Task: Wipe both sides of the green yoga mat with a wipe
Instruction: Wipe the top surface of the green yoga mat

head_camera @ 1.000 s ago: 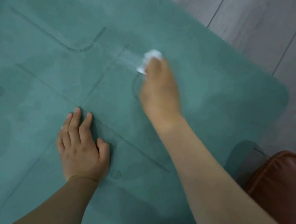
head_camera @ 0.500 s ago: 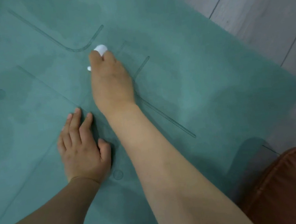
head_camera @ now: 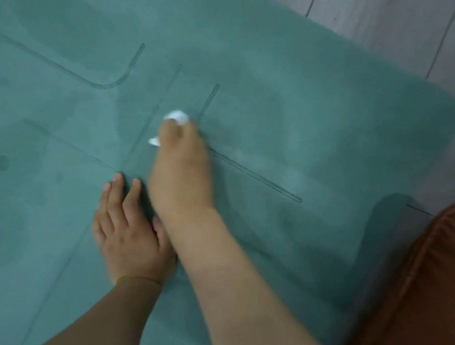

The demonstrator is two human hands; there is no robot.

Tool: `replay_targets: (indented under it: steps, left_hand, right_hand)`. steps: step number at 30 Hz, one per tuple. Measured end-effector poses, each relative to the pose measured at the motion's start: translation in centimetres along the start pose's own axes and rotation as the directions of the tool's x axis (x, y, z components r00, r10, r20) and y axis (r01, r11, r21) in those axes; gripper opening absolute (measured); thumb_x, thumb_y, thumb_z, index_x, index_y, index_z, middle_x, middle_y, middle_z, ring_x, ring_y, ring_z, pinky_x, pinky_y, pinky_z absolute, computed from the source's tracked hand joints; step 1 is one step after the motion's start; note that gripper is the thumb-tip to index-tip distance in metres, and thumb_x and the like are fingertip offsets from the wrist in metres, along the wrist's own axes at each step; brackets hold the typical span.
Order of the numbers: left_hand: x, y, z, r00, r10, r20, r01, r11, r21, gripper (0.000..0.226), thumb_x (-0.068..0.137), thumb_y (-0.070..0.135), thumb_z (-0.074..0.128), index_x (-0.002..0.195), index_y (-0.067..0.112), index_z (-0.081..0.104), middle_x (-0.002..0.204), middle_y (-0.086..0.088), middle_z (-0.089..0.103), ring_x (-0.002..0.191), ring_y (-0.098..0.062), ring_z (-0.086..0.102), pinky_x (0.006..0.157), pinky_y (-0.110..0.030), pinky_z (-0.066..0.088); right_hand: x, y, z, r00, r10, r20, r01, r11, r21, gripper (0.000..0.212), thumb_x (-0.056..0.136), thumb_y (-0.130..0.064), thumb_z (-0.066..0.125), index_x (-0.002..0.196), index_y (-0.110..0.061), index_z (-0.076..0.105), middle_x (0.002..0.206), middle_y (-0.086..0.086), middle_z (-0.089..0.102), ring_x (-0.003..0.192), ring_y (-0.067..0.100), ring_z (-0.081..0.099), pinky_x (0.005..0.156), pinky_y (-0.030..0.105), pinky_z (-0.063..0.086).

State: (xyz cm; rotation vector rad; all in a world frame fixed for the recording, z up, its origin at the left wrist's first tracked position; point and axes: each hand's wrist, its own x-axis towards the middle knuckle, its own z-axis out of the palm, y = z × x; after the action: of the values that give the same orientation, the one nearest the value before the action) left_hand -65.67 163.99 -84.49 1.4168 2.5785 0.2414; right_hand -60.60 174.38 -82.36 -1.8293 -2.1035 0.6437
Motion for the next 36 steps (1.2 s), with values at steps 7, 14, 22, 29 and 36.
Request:
replay_targets:
  steps: [7,14,22,29,36]
  left_hand:
    - [-0.3,-0.9,0.5,0.999,0.050,0.001,-0.050,0.998,0.022,0.067,0.078,0.032,0.039,0.141,0.008,0.042,0.157,-0.014,0.032,0.145,-0.031,0.024,0.116,-0.050,0.019]
    - [-0.5,-0.6,0.6,0.998,0.055,-0.003,-0.055,0.998,0.018,0.066,0.079,0.030,0.040,0.142,0.009,0.042,0.158,-0.011,0.030,0.146,-0.028,0.022,0.117,-0.049,0.017]
    - [-0.4,-0.4,0.4,0.999,0.035,-0.009,-0.035,0.999,-0.008,0.065,0.083,0.036,0.032,0.137,0.001,0.045,0.155,-0.017,0.034,0.143,-0.034,0.027,0.116,-0.051,0.019]
    - [-0.6,-0.8,0.6,0.999,0.045,-0.014,-0.045,0.999,-0.003,0.067,0.079,0.031,0.039,0.142,0.011,0.042,0.159,-0.008,0.029,0.148,-0.024,0.020,0.119,-0.045,0.014]
    - [-0.4,-1.0,0.8,0.997,0.065,-0.035,-0.066,0.998,-0.013,0.066,0.080,0.034,0.038,0.142,0.011,0.042,0.158,-0.009,0.031,0.147,-0.026,0.022,0.119,-0.043,0.014]
  right_hand:
    - [-1.5,4.4,-2.4,0.990,-0.098,0.101,0.092,0.994,0.056,0.033,0.082,-0.002,0.043,0.112,-0.008,0.055,0.108,0.009,0.055,0.089,0.029,0.055,0.073,0.032,0.040]
    - [-13.5,14.2,-8.8,0.861,0.502,-0.083,-0.498,0.865,0.069,0.024,0.074,0.014,0.058,0.086,-0.007,0.054,0.096,0.018,0.055,0.087,0.040,0.058,0.078,0.033,0.039]
    - [3.0,-2.3,0.8,0.922,-0.333,0.197,0.328,0.943,0.060,0.027,0.086,-0.006,0.046,0.111,-0.013,0.053,0.117,0.004,0.052,0.094,0.026,0.056,0.074,0.032,0.042]
    - [-13.2,12.2,-6.5,0.988,0.135,0.082,-0.140,0.988,0.060,0.024,0.078,0.004,0.057,0.096,-0.012,0.060,0.097,0.002,0.057,0.084,0.028,0.058,0.070,0.025,0.037]
    - [-10.3,6.6,-2.9,0.999,0.047,0.011,-0.048,0.969,0.243,0.012,0.083,-0.001,0.056,0.091,-0.005,0.064,0.098,0.011,0.062,0.085,0.027,0.056,0.077,0.034,0.046]
